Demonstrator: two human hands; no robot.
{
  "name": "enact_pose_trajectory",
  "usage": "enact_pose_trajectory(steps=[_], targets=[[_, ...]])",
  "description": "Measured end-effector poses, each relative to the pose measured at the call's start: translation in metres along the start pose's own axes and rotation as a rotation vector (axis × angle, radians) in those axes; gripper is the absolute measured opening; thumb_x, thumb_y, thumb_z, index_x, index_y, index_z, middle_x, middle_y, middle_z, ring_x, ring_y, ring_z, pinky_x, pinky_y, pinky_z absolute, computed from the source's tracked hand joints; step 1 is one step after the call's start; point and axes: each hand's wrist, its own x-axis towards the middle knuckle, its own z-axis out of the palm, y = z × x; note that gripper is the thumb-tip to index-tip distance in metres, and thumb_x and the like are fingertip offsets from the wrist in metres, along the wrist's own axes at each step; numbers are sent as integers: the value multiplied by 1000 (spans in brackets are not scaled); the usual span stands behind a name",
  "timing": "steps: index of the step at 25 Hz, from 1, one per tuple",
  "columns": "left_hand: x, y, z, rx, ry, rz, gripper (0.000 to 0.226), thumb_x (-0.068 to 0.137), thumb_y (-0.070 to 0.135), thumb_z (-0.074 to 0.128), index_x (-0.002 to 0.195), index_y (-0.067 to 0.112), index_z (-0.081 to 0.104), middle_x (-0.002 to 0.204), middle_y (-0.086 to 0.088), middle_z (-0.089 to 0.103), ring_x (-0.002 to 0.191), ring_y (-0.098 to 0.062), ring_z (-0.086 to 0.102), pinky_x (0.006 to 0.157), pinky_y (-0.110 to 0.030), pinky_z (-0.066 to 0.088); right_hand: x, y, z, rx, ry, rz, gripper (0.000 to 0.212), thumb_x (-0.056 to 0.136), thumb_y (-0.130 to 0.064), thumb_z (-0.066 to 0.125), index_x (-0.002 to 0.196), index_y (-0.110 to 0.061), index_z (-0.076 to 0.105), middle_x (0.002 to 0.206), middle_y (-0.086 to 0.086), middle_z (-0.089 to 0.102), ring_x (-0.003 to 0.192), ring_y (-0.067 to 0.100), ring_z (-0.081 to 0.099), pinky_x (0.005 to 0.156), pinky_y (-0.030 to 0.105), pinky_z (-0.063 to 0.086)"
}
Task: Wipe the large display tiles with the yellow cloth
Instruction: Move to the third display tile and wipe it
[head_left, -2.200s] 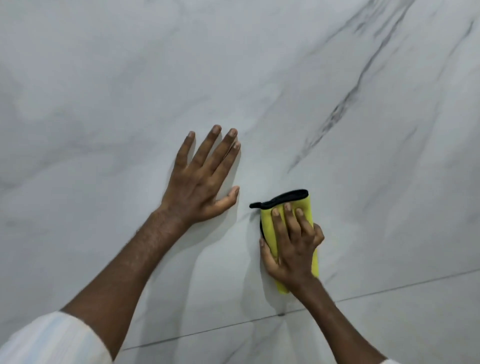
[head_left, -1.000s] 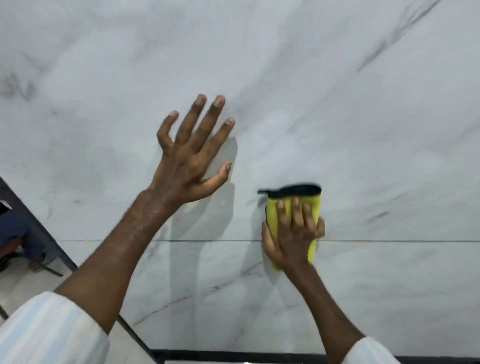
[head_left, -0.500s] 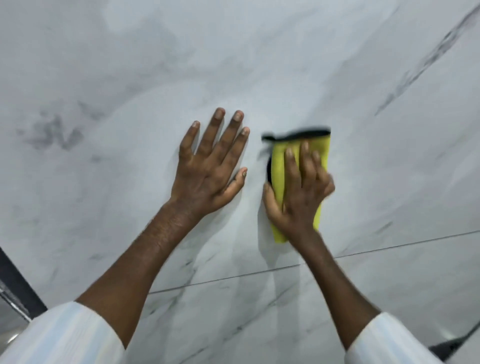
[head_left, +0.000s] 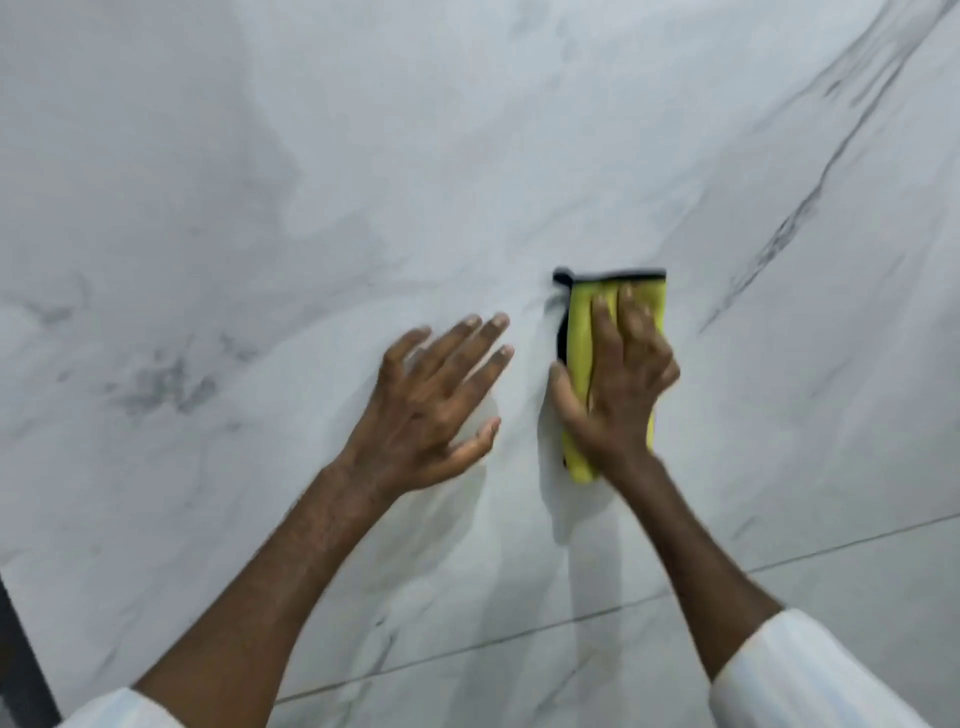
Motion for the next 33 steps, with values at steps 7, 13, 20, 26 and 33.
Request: enact_pose_trajectory(steps=[7, 13, 20, 26, 33], targets=[[98, -85, -20, 223, 71, -127, 72, 101, 45, 48, 161, 8, 37, 173, -12, 24, 159, -31, 27, 121, -59, 19, 25, 10, -7, -26, 57, -10, 71, 93, -44, 62, 157, -23, 40, 165, 7, 35, 149, 31, 35, 106, 57, 35], [90, -84, -7, 313, 24, -116, 75, 102, 46, 42, 165, 7, 27, 174, -14, 18, 162, -33, 15, 126, -64, 15, 37, 29, -10, -37, 27, -71, 72, 90, -49, 60, 155, -24, 44, 164, 6, 38, 144, 32, 38, 104, 56, 36], [90, -83, -12, 252, 51, -135, 74, 97, 46, 47, 160, 7, 41, 171, -12, 28, 160, -31, 24, 124, -61, 20, 313, -18, -22, 20, -3, 69, 79, 88, -56, 47, 162, -36, 28, 169, -5, 23, 149, 30, 25, 108, 54, 27], [146, -128, -54, 213, 155, -116, 64, 97, 47, 51, 150, 11, 55, 168, -10, 37, 154, -31, 37, 112, -51, 31, 218, -20, -11, 93, 52, -98, 73, 89, -55, 54, 158, -35, 40, 167, -5, 31, 148, 24, 31, 106, 53, 29], [175, -157, -40, 426, 43, -241, 76, 98, 52, 30, 163, 13, 35, 174, -10, 20, 161, -33, 19, 120, -61, 20, 325, -10, -18, 102, 78, 0, 75, 85, -59, 50, 156, -38, 42, 164, -4, 35, 141, 26, 32, 104, 52, 30]])
